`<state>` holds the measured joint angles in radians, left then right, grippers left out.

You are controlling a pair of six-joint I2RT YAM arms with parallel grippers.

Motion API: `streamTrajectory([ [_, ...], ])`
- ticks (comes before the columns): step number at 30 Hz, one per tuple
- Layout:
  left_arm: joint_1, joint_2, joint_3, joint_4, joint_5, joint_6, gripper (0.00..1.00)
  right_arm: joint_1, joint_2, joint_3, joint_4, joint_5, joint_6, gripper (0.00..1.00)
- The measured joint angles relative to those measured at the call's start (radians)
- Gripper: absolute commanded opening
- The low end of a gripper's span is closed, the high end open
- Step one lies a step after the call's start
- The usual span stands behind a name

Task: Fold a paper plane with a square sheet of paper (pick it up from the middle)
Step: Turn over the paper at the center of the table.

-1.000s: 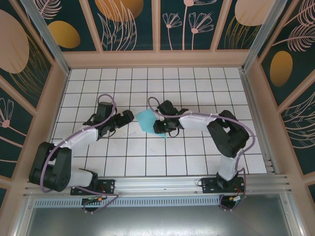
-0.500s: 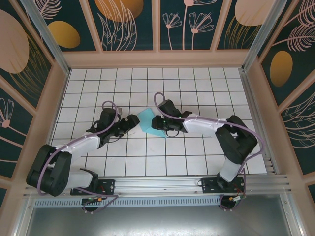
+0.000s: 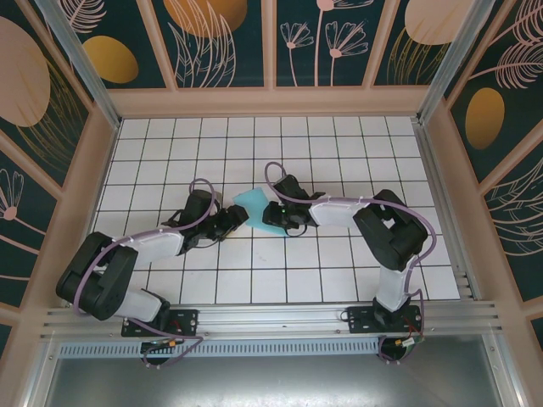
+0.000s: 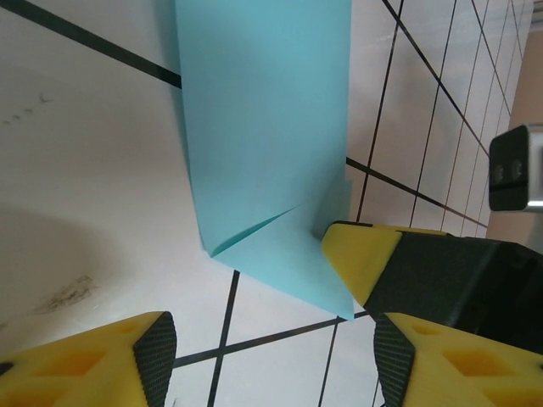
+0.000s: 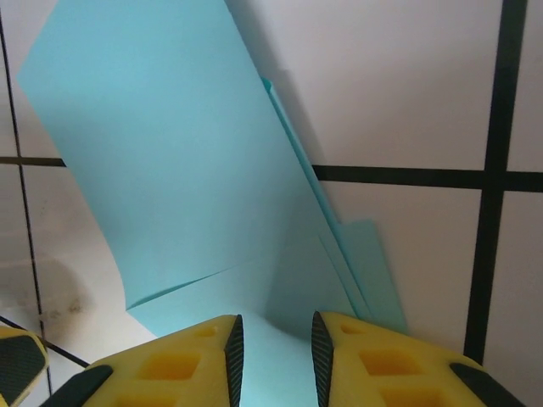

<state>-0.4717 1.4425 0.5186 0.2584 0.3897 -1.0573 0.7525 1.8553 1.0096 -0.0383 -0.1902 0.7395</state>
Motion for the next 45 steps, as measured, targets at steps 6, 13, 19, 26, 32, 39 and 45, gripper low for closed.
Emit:
streamTrajectory([
  [6, -0.008, 0.045, 0.023, 0.011, 0.007, -0.021, 0.52, -0.046, -0.018, -0.09, 0.144, -0.105, 0.041, 0.3],
  [13, -0.013, 0.103, 0.05, 0.016, 0.019, -0.03, 0.46, -0.088, -0.038, -0.182, 0.285, -0.2, 0.09, 0.3],
  [19, -0.015, 0.146, 0.07, 0.029, 0.026, -0.044, 0.42, -0.1, -0.043, -0.216, 0.344, -0.231, 0.109, 0.3],
  [26, -0.015, 0.19, 0.1, 0.031, 0.034, -0.052, 0.41, -0.105, -0.046, -0.232, 0.37, -0.241, 0.116, 0.29],
  [32, -0.015, 0.209, 0.101, 0.031, 0.034, -0.063, 0.44, -0.106, -0.047, -0.234, 0.372, -0.246, 0.116, 0.3],
  [39, -0.016, 0.23, 0.106, 0.072, 0.067, -0.082, 0.35, -0.106, -0.047, -0.237, 0.377, -0.249, 0.116, 0.31],
  [45, -0.019, 0.249, 0.121, 0.116, 0.099, -0.093, 0.28, -0.107, -0.058, -0.248, 0.385, -0.256, 0.105, 0.37],
])
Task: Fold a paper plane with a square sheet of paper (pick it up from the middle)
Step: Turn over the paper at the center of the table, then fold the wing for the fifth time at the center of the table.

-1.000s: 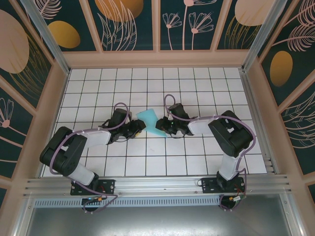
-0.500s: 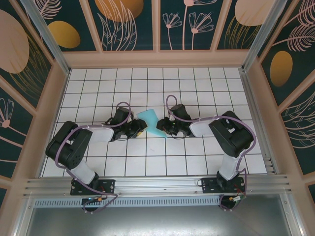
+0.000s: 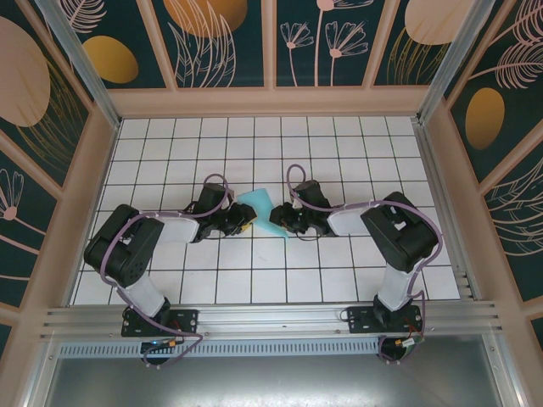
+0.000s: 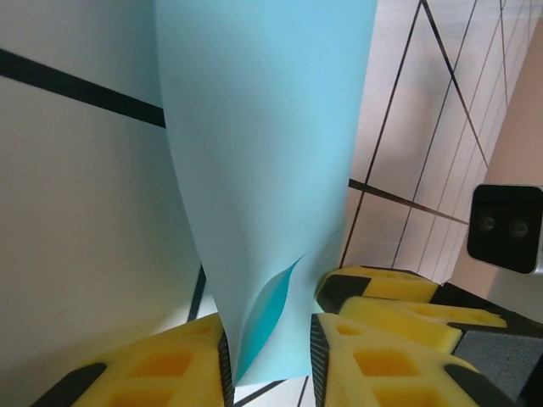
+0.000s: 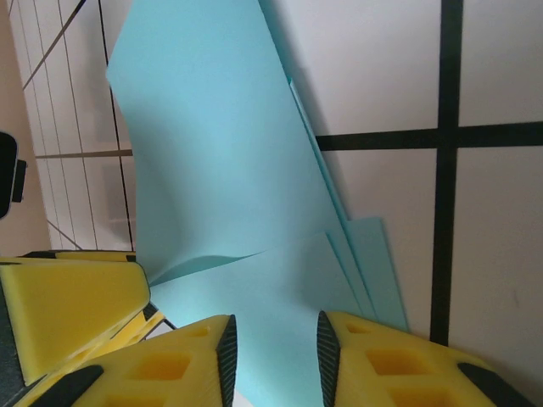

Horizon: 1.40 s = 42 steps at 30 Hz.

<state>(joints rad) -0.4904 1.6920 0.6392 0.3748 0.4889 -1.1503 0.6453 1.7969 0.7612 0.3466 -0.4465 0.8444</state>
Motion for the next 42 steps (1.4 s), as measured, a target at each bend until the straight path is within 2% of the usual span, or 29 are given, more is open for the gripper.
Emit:
streamTrajectory([
  [8, 0.0, 0.03, 0.003, 0.034, 0.024, -0.008, 0.09, 0.0, -0.019, -0.003, -0.012, 0.003, -0.085, 0.43],
  [12, 0.0, 0.034, 0.004, 0.035, 0.027, -0.005, 0.01, 0.005, -0.045, -0.003, -0.047, 0.05, -0.17, 0.47],
  [20, 0.0, 0.029, 0.033, 0.024, 0.027, -0.005, 0.0, 0.106, -0.133, -0.003, -0.087, 0.278, -0.394, 0.49],
  [25, 0.0, 0.02, 0.047, 0.013, 0.027, -0.005, 0.0, 0.19, -0.131, 0.007, -0.118, 0.42, -0.526, 0.49],
  [30, -0.002, 0.018, 0.048, 0.006, 0.027, -0.005, 0.0, 0.229, -0.087, 0.037, -0.122, 0.533, -0.605, 0.49],
  [38, -0.002, 0.018, 0.049, -0.005, 0.027, -0.005, 0.0, 0.272, -0.026, 0.048, -0.112, 0.644, -0.684, 0.48],
  [42, -0.002, 0.018, 0.05, -0.01, 0.027, -0.005, 0.0, 0.285, -0.017, 0.048, -0.108, 0.675, -0.704, 0.55],
])
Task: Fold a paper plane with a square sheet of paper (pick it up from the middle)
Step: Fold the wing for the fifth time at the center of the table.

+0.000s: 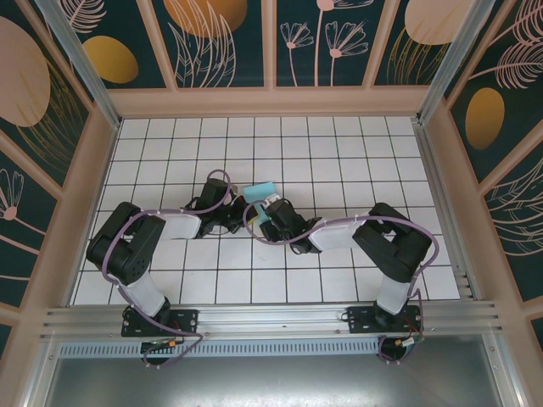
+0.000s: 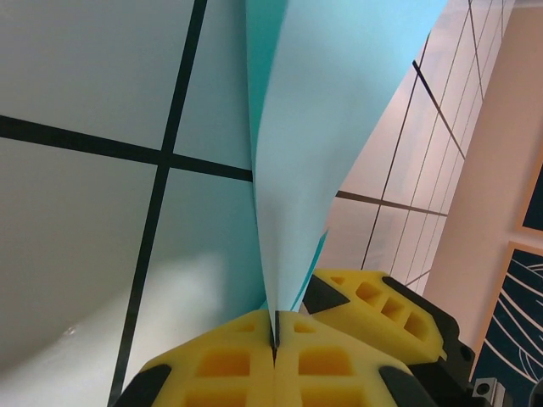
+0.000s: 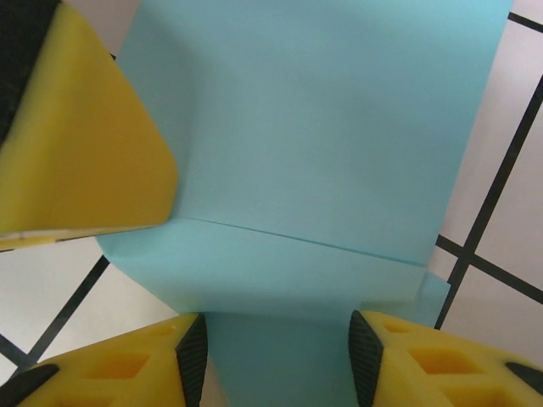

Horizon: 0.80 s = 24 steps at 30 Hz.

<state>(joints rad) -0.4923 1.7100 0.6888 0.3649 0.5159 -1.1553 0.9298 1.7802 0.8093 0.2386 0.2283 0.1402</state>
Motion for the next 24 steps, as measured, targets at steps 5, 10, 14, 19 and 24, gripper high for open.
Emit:
streamTrajectory([
  [5, 0.0, 0.0, 0.005, -0.01, 0.0, 0.0, 0.0, 0.002, -0.006, 0.0, -0.005, 0.016, 0.0, 0.57],
  [10, 0.0, 0.0, 0.009, -0.012, -0.001, 0.001, 0.0, 0.002, -0.108, -0.035, -0.008, 0.037, 0.018, 0.57],
  [14, 0.0, -0.004, 0.009, -0.021, -0.001, 0.001, 0.0, 0.005, -0.158, -0.05, 0.011, 0.037, 0.022, 0.57],
  [19, 0.0, -0.008, 0.013, -0.029, -0.001, 0.001, 0.0, 0.038, -0.11, -0.041, 0.02, 0.044, 0.007, 0.56],
  [24, 0.0, -0.011, 0.013, -0.033, -0.001, 0.001, 0.0, 0.068, -0.02, -0.019, 0.02, 0.074, -0.031, 0.51],
])
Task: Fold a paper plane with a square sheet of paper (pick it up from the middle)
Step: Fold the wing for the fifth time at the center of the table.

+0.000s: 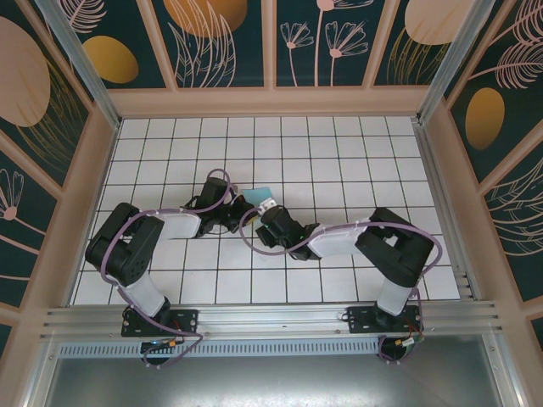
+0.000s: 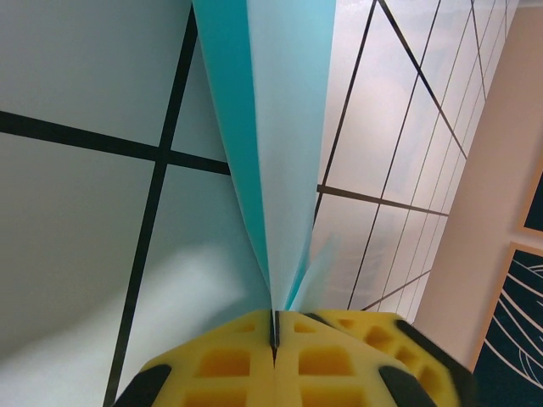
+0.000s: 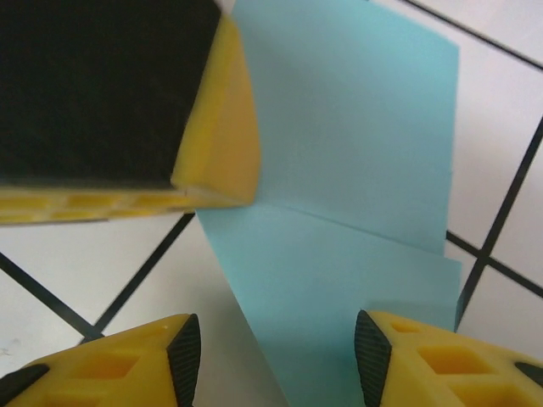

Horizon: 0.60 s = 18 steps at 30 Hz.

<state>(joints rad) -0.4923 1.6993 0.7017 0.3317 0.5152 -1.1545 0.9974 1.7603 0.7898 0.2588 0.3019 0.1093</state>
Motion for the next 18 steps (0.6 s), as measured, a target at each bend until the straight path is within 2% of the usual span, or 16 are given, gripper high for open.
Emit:
streamTrajectory([
  [6, 0.0, -0.002, 0.0, -0.003, 0.0, 0.0, 0.0, 0.001, 0.039, 0.001, 0.025, 0.073, -0.026, 0.47],
  [14, 0.0, -0.008, 0.0, -0.007, -0.003, 0.0, 0.0, 0.002, 0.058, 0.0, 0.068, 0.119, -0.066, 0.31],
  [18, 0.0, -0.014, 0.014, -0.043, -0.013, 0.009, 0.11, 0.002, 0.058, -0.003, 0.093, 0.126, -0.079, 0.19],
])
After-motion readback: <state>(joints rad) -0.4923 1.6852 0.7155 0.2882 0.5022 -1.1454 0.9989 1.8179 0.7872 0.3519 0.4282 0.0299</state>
